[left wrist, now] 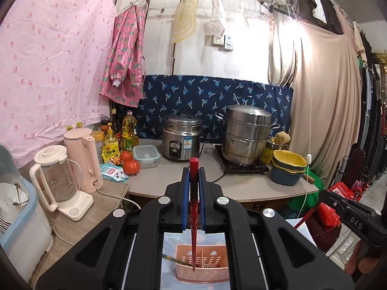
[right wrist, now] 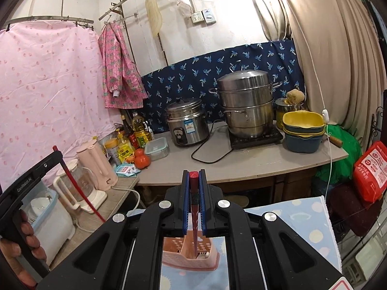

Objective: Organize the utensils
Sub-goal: 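Carry both red chopsticks to the pink basket and open both tools to drop them, then move both open tools back toward the remaining chopsticks and gold spoon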

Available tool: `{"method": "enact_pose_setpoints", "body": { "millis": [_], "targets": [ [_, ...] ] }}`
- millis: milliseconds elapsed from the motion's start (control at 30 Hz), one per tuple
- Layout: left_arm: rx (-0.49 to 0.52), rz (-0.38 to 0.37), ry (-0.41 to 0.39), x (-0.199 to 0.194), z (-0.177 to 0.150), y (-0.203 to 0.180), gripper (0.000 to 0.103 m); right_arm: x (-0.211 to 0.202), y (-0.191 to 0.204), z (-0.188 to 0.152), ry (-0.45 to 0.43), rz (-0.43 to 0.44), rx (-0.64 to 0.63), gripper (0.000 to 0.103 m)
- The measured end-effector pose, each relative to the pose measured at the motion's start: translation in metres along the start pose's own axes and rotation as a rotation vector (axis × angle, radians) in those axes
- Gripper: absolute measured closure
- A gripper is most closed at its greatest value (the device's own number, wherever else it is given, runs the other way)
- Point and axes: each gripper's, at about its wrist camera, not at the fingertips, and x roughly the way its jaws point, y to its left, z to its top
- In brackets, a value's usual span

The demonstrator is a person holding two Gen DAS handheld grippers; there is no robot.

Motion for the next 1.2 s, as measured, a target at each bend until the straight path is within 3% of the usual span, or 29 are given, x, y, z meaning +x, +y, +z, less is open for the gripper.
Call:
{"method": "enact_pose_setpoints", "body": {
  "millis": [333,400,433,467,533,833,1200],
  "targets": [
    [-0.005,0.025,0.124,0.066,-0.047,0.01,0.096,0.067,-0.002,-0.036,0.134,-0.021,-0.013,0.096],
    [-0.011,0.028,0.132,0.068,-0.054,0.012,0.095,0.069,-0.004,-0.041,0.135,-0.036,-0.01,0.09],
    [-0.021,0.039,0.136,0.068,-0.057,0.014,0.088,0.069,-0.005,-0.042,0.135,-0.042,-0.009,0.084],
    [-0.029,0.046,0.138,0.067,-0.059,0.016,0.071,0.069,-0.006,-0.043,0.133,-0.043,-0.007,0.074],
    [-0.044,0.066,0.133,0.064,-0.06,0.019,0.057,0.064,-0.006,-0.044,0.121,-0.047,-0.002,0.066],
    [-0.043,0.067,0.155,0.032,-0.072,0.022,0.057,0.029,-0.005,-0.06,0.127,-0.058,-0.027,0.066],
    [-0.021,0.032,0.272,-0.027,-0.145,0.013,0.057,-0.031,-0.015,-0.135,0.239,-0.068,-0.03,0.066]
  ]
}}
